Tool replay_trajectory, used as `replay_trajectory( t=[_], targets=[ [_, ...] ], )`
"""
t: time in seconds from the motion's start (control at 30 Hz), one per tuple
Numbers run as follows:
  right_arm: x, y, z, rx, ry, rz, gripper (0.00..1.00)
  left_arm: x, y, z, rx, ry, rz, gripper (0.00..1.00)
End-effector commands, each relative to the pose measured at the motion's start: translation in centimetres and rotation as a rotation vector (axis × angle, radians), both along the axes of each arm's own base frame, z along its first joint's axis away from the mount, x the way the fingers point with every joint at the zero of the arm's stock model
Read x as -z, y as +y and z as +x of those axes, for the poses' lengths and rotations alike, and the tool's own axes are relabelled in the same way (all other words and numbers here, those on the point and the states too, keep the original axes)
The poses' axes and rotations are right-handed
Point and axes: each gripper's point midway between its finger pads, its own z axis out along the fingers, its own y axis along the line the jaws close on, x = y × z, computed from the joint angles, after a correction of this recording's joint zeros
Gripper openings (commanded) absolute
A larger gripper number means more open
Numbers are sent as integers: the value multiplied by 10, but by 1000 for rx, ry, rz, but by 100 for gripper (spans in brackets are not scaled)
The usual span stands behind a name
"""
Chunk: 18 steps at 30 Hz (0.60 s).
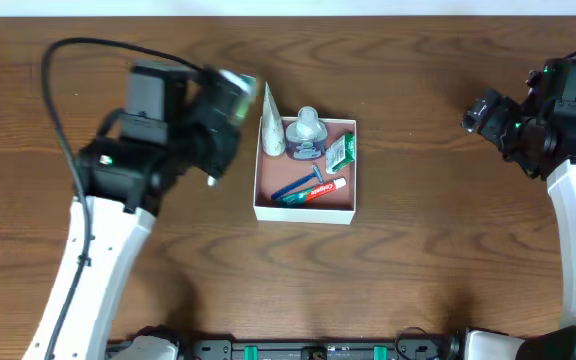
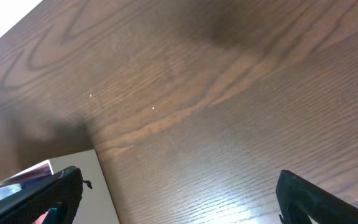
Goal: Pack container
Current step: 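Carry the toothbrush into the box's right side and release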
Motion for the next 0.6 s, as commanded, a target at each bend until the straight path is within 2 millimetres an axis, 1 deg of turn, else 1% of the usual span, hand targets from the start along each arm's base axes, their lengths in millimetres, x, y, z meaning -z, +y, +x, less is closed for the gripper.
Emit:
replay_trajectory(
  t=[0.0, 0.1, 0.13, 0.23, 0.3, 0.4, 0.57],
  targets=[
    [-3, -2, 1, 0, -7, -8, 99, -3, -35, -15, 253, -91, 103, 6],
    [-3, -2, 1, 0, -7, -8, 99, 5, -67, -31, 447, -128, 167, 6],
    [-3, -2, 1, 0, -7, -8, 99, 10, -79, -37, 527, -142, 197, 6],
    [-3, -2, 1, 0, -7, -8, 99, 27, -98, -43, 684, -166, 279, 6],
    [-3, -2, 1, 0, -7, -8, 99, 43, -106, -42, 752, -166, 336, 6],
    [-3, -2, 1, 0, -7, -8, 99, 66, -114, -33, 763, -128, 385, 6],
    [-3, -2, 1, 0, -7, -8, 99, 101, -119, -23, 776, -53, 414, 6]
  ],
)
